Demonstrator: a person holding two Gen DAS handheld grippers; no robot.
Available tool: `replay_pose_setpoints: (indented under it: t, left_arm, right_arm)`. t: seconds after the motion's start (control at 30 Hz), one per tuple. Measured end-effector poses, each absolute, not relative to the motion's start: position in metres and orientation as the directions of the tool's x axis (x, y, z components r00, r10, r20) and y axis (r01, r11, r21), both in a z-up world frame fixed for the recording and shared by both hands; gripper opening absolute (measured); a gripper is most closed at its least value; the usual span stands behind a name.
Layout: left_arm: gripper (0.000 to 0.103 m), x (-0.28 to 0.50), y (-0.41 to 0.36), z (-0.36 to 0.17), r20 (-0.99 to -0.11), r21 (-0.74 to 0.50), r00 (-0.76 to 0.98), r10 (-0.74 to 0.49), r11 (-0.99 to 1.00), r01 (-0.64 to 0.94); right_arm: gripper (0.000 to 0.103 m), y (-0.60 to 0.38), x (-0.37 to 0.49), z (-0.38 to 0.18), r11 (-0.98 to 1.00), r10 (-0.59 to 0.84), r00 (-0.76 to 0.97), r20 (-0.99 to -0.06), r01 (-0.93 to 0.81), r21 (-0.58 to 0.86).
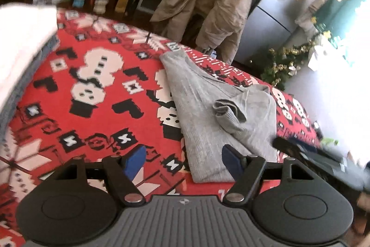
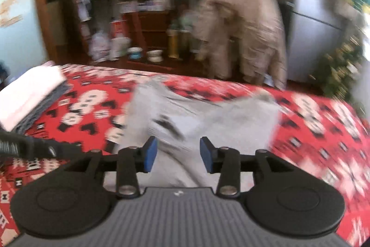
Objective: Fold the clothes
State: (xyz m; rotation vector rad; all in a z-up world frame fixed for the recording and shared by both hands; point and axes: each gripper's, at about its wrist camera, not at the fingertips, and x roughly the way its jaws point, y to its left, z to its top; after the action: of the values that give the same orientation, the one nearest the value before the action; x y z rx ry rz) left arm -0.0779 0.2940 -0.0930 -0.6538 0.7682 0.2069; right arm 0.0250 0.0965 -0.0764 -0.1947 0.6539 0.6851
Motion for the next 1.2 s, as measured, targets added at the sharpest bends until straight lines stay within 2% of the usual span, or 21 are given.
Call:
replay_pose_setpoints:
  t: [0.17,0.33,0.37,0.4,0.47,0.53,0.57,0.6,0.93,1.2]
  left_arm:
    - [0.058,-0.055,0.292,-0.111,-0.72,-0.538,0.679,-0.144,0.733,-0.416]
    - [0.048,-0.042,0.283,-0.117,-0.748,-0.513,0.646,-0.155,0.752,-0.414]
    - [0.04,-0.04,0.28,-0.116,-0.76,-0.495,0.632,-0.152,0.765,-0.411]
    - [0.035,-0.037,0.278,-0.117,-0.772,-0.484,0.615,-0.158,0.774,-0.409]
    - [0.016,-0.033,0.275,-0.119,-0.789,-0.468,0.592,-0.165,0.785,-0.406]
    - [0.008,-0.03,0.272,-0.119,-0.808,-0.431,0.572,-0.139,0.802,-0.414]
    - [0.006,-0.029,0.271,-0.118,-0.813,-0.423,0.567,-0.133,0.804,-0.418]
    - [0.006,-0.029,0.271,-0.117,-0.817,-0.423,0.561,-0.132,0.798,-0.429]
    - [0.005,-0.08,0.24,-0.069,-0.81,-0.408,0.572,-0.131,0.827,-0.387]
    - [0.005,-0.166,0.192,-0.08,-0.854,-0.358,0.497,-0.152,0.865,-0.351]
  right_arm:
    - [0.044,0.047,0.046,-0.1,0.888,0.391,0.597,-0.7,-0.445,0.116]
    - [0.035,0.025,0.069,-0.116,0.892,0.438,0.517,-0.735,-0.354,0.283]
    - [0.029,0.026,0.073,-0.119,0.89,0.443,0.498,-0.746,-0.342,0.3]
    - [0.029,0.026,0.076,-0.121,0.887,0.45,0.48,-0.753,-0.334,0.318]
    - [0.029,0.029,0.078,-0.124,0.875,0.475,0.449,-0.757,-0.329,0.354]
    - [0.026,0.031,0.079,-0.126,0.864,0.496,0.424,-0.758,-0.324,0.384]
    - [0.014,0.033,0.078,-0.127,0.865,0.495,0.423,-0.759,-0.325,0.382]
    - [0.007,0.035,0.077,-0.127,0.869,0.486,0.425,-0.763,-0.328,0.371]
    - [0.005,0.015,0.043,-0.091,0.845,0.511,0.413,-0.754,-0.4,0.353]
    - [0.005,-0.04,-0.038,-0.084,0.807,0.495,0.304,-0.814,-0.509,0.3]
